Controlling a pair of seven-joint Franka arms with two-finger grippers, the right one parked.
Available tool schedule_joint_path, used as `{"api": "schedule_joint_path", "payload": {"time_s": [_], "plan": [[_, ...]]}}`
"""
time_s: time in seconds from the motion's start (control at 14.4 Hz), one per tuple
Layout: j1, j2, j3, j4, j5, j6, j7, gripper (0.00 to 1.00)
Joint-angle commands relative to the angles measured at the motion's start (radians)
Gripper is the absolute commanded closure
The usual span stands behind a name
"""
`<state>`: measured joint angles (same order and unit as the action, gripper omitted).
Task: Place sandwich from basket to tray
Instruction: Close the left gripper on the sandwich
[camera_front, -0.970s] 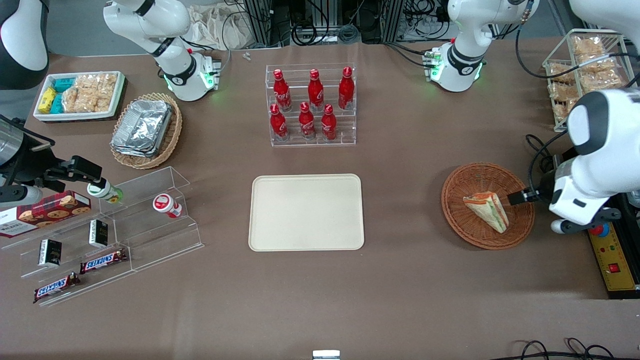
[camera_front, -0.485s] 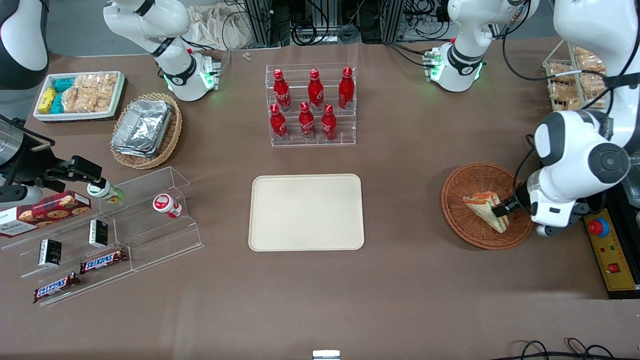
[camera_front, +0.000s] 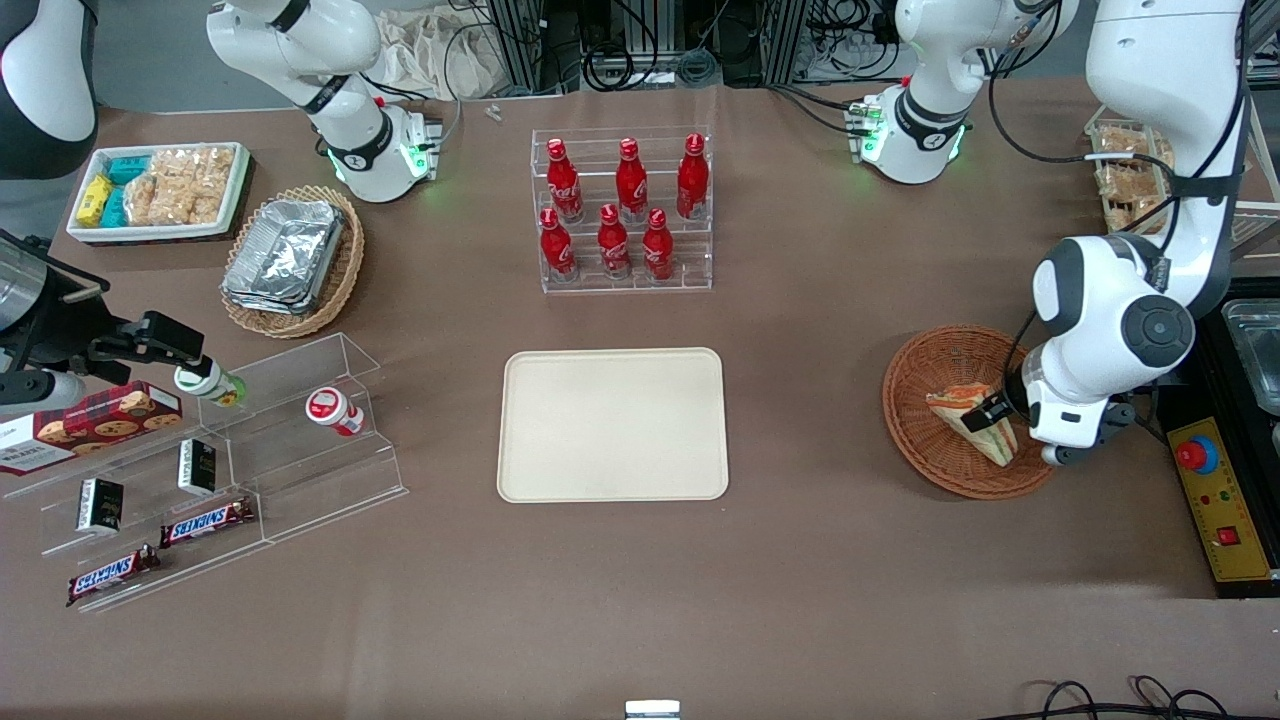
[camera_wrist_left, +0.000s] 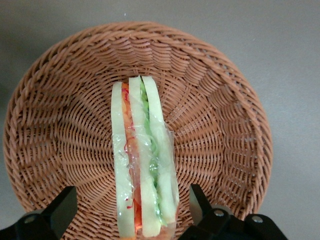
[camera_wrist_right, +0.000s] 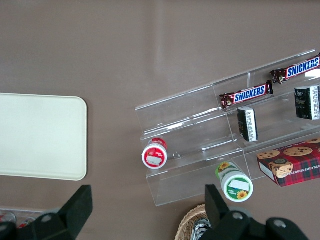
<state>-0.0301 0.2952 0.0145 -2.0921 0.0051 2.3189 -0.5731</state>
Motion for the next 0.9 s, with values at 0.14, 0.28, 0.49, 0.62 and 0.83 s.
{"api": "schedule_joint_path", "payload": {"time_s": [0.14, 0.28, 0.49, 0.62, 0.83], "plan": [[0.007, 0.024, -0.007, -0.026, 0.006, 0.048, -0.025, 0.01], [0.006, 0.048, -0.007, -0.016, 0.004, 0.056, -0.031, 0.21], [-0.008, 0.064, -0.011, -0.002, 0.004, 0.079, -0.106, 0.88], [-0.01, 0.061, -0.011, 0.01, 0.004, 0.077, -0.12, 1.0], [-0.011, 0.053, -0.013, 0.081, 0.006, -0.001, -0.122, 1.0]]}}
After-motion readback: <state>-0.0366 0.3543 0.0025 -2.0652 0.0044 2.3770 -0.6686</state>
